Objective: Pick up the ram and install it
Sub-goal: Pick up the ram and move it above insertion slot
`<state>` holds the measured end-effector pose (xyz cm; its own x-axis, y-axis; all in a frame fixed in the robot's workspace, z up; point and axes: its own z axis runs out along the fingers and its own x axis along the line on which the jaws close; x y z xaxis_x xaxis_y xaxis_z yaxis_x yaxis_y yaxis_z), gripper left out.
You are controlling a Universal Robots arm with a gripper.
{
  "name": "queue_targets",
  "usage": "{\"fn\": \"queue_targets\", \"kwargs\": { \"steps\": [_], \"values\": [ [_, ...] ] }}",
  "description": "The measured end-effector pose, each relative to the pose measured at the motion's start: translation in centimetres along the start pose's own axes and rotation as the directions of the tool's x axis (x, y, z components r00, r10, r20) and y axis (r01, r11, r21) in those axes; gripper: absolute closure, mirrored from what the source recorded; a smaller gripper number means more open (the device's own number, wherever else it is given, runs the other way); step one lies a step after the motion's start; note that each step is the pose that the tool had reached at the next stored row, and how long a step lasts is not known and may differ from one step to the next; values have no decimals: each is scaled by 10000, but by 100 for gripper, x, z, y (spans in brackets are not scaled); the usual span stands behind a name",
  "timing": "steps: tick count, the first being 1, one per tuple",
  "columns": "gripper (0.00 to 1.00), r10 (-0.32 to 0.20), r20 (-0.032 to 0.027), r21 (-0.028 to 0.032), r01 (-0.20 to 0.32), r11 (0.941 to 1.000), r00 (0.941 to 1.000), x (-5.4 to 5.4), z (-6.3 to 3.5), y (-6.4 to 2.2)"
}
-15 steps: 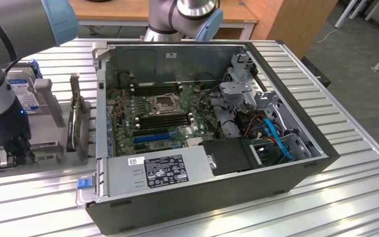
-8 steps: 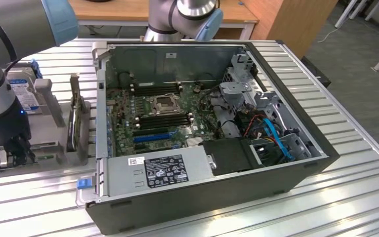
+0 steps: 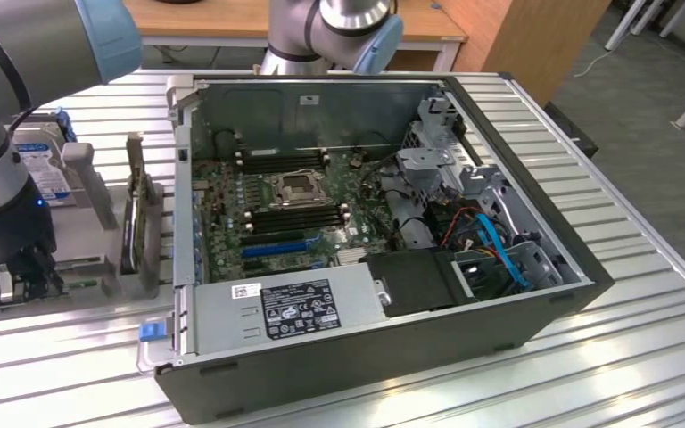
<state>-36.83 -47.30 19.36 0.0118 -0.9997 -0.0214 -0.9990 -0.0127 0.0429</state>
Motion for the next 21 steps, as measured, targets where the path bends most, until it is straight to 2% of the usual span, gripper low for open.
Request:
{"fn": "queue_targets", "kwargs": {
  "steps": [19,21],
  "values": [
    [88,1,2,4,-1,10000,10000,-1,0,0],
    [88,-2,27,40,2,10000,10000,-4,-30,-3]
  ]
}}
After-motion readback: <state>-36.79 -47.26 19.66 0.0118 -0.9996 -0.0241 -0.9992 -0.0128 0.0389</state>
